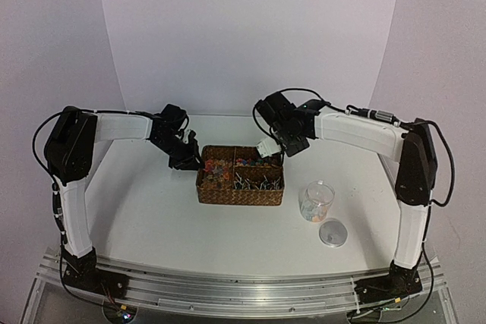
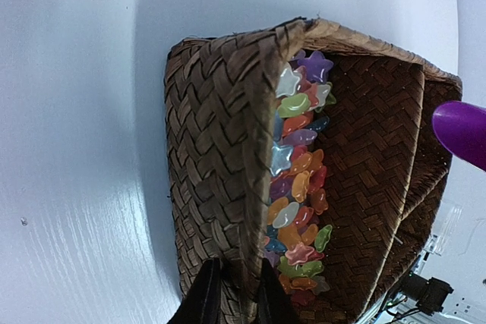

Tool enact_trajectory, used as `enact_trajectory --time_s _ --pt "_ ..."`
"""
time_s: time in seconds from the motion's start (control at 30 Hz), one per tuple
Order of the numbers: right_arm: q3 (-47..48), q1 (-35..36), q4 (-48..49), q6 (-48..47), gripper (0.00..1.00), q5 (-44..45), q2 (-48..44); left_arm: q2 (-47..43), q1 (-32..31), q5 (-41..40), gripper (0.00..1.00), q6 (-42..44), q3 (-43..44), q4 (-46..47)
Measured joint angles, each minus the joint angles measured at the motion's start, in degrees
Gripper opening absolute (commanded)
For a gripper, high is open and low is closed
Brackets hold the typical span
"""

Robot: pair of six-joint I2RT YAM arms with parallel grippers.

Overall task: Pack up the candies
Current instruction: Scoop the fake candies from the storage box.

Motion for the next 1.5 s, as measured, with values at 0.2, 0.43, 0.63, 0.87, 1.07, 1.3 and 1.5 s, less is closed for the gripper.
enact_trajectory --time_s 0.2,0.43,0.63,0.87,1.07,1.3,1.5 --pt "-0.6 -0.1 1.0 -2.7 0.0 2.7 4.3 0.0 0.0 0.0 0.15 0.0 0.0 -0.1" --pt "1.8 -0.2 1.8 -3.5 0.0 0.9 8.3 0.0 0.0 0.0 0.15 0.0 0.0 0.0" --pt "4.8 -0.7 0.1 0.1 0.0 -5.1 10.4 -0.2 0.1 0.1 0.15 0.0 -0.7 0.6" --pt "7.6 -3.1 -2.6 9.5 0.0 -20.9 11.7 -0.4 0.6 0.0 0.15 0.7 -1.0 0.8" --pt "8.5 -5.2 -4.5 16.8 0.0 -29.8 12.5 -0.4 0.8 -0.1 0.14 1.3 -1.0 0.7" --pt "9.9 -9.4 -7.3 24.0 0.0 -40.4 12.7 -0.4 0.8 -0.1 0.14 1.3 -1.0 0.6" --pt "10.9 -12.1 -8.6 26.5 0.0 -45.9 12.7 -0.4 0.9 -0.1 0.14 1.3 -1.0 0.6"
